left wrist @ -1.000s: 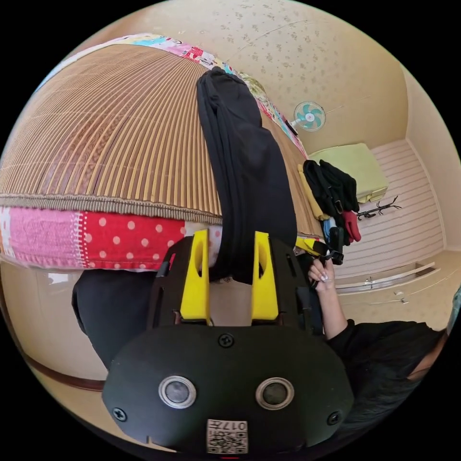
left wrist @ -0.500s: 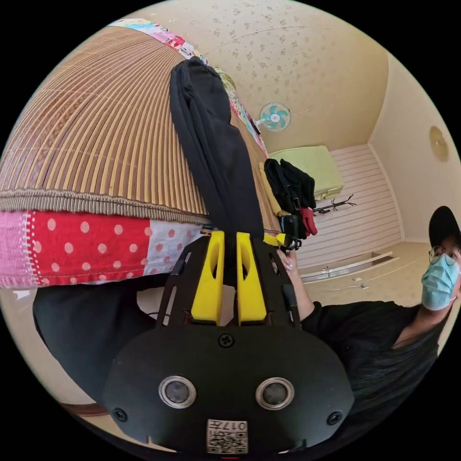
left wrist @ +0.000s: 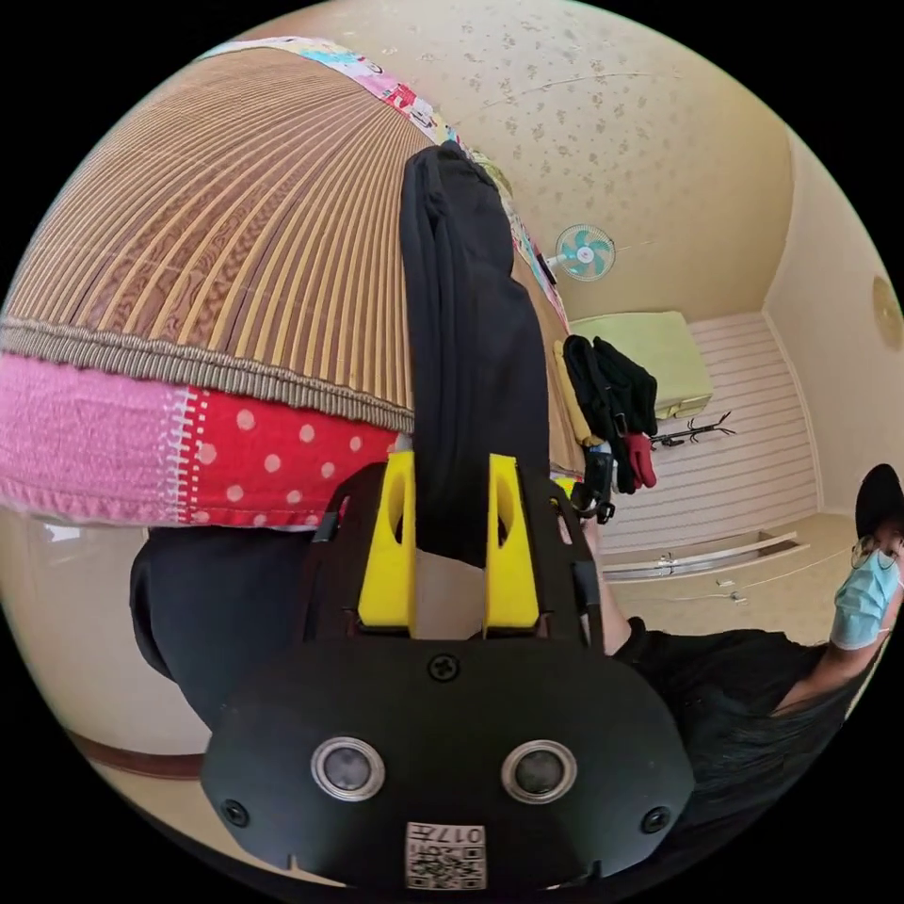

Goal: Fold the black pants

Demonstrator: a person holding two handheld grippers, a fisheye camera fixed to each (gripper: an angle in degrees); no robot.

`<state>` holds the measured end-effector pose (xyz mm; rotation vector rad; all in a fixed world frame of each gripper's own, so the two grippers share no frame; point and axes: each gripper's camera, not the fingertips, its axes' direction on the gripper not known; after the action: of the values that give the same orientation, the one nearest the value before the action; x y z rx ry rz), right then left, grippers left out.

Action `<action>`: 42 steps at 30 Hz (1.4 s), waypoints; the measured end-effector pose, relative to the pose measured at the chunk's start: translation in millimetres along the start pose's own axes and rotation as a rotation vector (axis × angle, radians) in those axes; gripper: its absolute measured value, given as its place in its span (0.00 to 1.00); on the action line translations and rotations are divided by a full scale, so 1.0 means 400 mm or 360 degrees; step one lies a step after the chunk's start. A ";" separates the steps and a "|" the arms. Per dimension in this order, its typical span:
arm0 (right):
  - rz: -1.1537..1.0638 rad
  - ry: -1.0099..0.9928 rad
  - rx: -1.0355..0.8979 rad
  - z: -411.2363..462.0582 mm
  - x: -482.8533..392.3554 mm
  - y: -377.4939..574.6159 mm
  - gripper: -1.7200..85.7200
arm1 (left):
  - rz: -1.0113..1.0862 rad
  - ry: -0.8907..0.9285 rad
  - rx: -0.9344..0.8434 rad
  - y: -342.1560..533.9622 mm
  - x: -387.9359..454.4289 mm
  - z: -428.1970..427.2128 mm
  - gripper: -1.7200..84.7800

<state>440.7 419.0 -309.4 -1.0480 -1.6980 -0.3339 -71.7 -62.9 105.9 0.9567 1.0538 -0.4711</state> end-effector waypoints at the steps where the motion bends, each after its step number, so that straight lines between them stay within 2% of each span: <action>1: -0.0015 -0.0011 -0.0006 0.022 0.004 0.007 0.11 | 0.0039 -0.0068 -0.0031 0.006 0.018 0.011 0.13; 3: -0.0007 -0.0054 -0.0041 0.043 0.015 0.020 0.09 | 0.0072 -0.0173 -0.0116 0.016 0.040 0.022 0.10; 6: -0.0076 -0.0124 -0.0088 0.036 -0.016 0.053 0.06 | 0.0153 -0.0015 -0.0223 0.057 0.089 0.016 0.08; 11: -0.0560 -0.0313 0.0127 -0.110 -0.275 0.111 0.04 | 0.0695 0.0439 0.0134 0.176 0.394 -0.211 0.08; 14: -0.0936 -0.0294 0.0203 -0.204 -0.507 0.112 0.04 | 0.1070 0.0510 0.0348 0.223 0.626 -0.341 0.08; 19: -0.1372 -0.0184 0.0357 -0.308 -0.837 0.086 0.04 | 0.1311 0.0600 0.0679 0.235 0.884 -0.487 0.08; 22: -0.1301 -0.0061 0.0411 -0.328 -0.905 0.022 0.03 | 0.1233 0.0557 0.0712 0.162 0.961 -0.501 0.08; 27: -0.0957 0.0281 0.0462 -0.308 -0.830 -0.166 0.03 | 0.0913 0.0347 0.0553 -0.065 0.951 -0.403 0.08; 30: -0.0756 0.0240 0.0507 -0.308 -0.741 -0.285 0.03 | 0.0816 0.0310 0.0483 -0.189 0.915 -0.337 0.08; 32: -0.0800 0.0240 0.0574 -0.304 -0.717 -0.308 0.04 | 0.0857 0.0328 0.0482 -0.233 0.897 -0.303 0.08; 36: -0.0948 0.0463 0.0550 -0.237 -0.669 -0.223 0.04 | 0.0984 0.0196 0.0434 -0.192 0.828 -0.222 0.08; 38: -0.0893 0.0608 0.0444 -0.180 -0.585 -0.153 0.05 | 0.0926 0.0102 0.0276 -0.112 0.702 -0.106 0.08; 40: -0.0642 0.0738 0.0269 -0.106 -0.412 -0.048 0.06 | 0.0804 0.0041 0.0084 -0.033 0.578 0.008 0.09; 42: -0.0334 0.0739 0.0120 -0.061 -0.256 0.038 0.06 | 0.0624 -0.0104 -0.0104 0.055 0.454 0.121 0.10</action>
<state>473.1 362.7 -393.7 -0.6713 -1.3862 -0.5942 51.1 -73.3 -37.8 1.0524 0.7924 -0.1415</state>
